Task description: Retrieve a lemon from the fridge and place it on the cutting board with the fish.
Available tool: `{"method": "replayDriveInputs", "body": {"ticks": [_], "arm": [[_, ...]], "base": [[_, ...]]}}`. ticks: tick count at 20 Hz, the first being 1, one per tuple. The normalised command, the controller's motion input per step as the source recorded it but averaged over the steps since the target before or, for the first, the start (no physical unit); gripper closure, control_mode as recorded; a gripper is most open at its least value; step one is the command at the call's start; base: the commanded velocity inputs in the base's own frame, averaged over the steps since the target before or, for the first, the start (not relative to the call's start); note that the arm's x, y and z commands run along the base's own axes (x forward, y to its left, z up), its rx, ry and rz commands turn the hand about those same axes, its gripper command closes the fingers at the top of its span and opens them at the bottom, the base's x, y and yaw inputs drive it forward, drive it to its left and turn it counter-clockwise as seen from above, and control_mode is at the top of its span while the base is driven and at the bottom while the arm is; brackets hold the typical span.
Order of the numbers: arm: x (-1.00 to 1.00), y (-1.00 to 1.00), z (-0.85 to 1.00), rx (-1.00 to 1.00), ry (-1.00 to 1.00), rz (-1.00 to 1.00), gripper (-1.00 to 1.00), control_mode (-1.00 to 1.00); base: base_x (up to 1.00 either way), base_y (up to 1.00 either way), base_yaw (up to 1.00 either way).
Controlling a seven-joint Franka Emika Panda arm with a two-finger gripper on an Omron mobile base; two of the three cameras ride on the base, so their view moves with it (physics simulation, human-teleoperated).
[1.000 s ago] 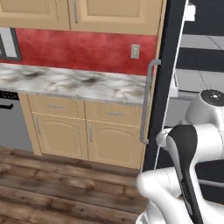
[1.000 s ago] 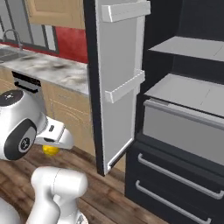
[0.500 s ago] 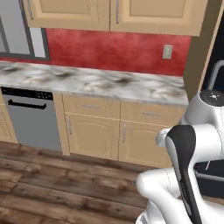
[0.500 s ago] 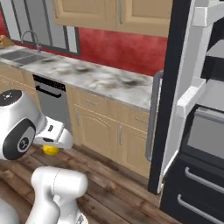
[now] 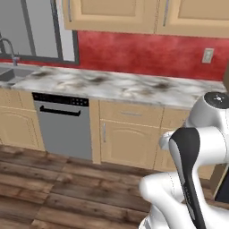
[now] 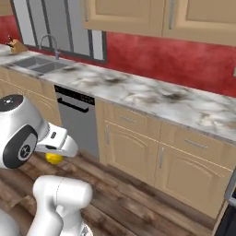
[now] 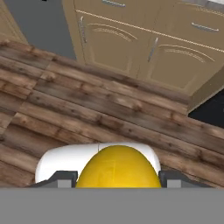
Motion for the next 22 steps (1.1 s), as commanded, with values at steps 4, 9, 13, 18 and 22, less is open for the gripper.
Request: {"method": "replayDriveInputs", "body": {"ticks": [4, 9, 13, 18, 22], "arm": [[0.00, 0.00, 0.00, 0.00, 0.00, 0.00, 1.00, 1.00], [0.00, 0.00, 0.00, 0.00, 0.00, 0.00, 1.00, 1.00], [0.00, 0.00, 0.00, 0.00, 0.00, 0.00, 1.00, 1.00], [0.00, 0.00, 0.00, 0.00, 0.00, 0.00, 1.00, 1.00], [0.00, 0.00, 0.00, 0.00, 0.00, 0.00, 1.00, 1.00]], "base": [[0.61, 1.00, -0.06], [0.70, 1.00, -0.11], [0.74, 1.00, -0.11], [0.77, 1.00, -0.10], [0.75, 1.00, -0.09]]}}
